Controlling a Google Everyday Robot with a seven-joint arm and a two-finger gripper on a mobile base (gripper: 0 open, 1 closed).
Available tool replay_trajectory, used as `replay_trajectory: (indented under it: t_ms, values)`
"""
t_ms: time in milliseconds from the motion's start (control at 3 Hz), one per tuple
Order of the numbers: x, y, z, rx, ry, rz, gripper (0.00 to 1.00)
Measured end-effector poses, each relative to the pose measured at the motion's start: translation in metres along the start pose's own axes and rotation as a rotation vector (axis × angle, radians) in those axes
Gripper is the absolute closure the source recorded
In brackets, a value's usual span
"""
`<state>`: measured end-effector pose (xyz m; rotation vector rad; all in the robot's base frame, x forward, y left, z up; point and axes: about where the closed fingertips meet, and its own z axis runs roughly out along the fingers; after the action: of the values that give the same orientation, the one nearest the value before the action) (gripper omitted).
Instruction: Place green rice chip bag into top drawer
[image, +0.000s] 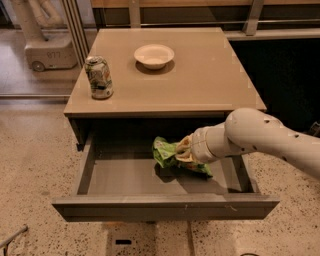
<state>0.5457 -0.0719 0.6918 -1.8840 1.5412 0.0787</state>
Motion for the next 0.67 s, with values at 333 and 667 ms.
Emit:
replay_trajectory:
  t_ms: [333,667]
  values:
    - [0.0000,0.0000,0.0000,0.000,0.000,0.000,0.36]
    - [0.0000,0.0000,0.0000,0.000,0.000,0.000,0.13]
